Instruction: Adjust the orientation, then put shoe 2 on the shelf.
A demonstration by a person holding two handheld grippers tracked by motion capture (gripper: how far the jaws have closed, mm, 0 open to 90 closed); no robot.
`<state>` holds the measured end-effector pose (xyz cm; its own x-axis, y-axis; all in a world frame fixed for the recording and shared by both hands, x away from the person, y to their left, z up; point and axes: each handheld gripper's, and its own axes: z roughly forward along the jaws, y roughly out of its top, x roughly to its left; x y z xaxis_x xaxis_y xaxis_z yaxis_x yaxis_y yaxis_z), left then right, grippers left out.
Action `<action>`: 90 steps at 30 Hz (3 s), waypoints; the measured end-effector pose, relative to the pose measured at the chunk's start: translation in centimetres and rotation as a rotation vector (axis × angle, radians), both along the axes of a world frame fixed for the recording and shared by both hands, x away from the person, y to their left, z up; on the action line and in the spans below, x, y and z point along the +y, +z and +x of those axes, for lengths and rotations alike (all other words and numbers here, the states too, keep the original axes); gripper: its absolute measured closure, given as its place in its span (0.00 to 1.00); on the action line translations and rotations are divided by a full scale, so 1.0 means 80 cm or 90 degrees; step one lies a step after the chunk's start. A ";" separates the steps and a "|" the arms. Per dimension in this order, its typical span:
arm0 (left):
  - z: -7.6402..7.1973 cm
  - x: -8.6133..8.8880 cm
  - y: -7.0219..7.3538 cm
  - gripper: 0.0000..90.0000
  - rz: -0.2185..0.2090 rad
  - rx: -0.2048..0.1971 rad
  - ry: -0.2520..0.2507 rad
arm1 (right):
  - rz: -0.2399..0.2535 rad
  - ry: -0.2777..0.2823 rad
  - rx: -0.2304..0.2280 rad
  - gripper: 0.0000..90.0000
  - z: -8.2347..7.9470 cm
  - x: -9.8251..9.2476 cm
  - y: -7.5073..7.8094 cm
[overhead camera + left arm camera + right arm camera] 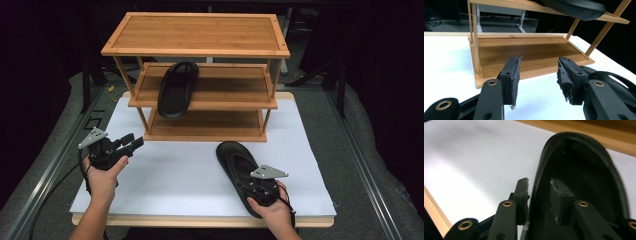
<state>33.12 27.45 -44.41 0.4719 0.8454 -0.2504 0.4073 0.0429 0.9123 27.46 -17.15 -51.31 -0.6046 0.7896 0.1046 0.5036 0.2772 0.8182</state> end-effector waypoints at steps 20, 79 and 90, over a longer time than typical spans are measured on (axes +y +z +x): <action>0.004 0.004 -0.004 0.58 -0.004 0.007 0.008 | -0.020 0.017 0.037 0.90 0.006 -0.014 -0.008; 0.007 0.010 -0.011 0.59 -0.006 0.020 0.014 | 0.096 0.014 -0.217 0.94 -0.051 -0.011 0.057; 0.007 0.010 -0.011 0.59 -0.017 0.021 0.014 | 0.102 -0.019 -0.236 0.94 -0.056 -0.003 0.073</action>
<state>33.65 28.28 -45.29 0.4445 0.8483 -0.2877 0.4358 0.0757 0.8968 22.98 -17.39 -45.49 -0.6011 0.7992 0.0060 0.1715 0.1216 0.9776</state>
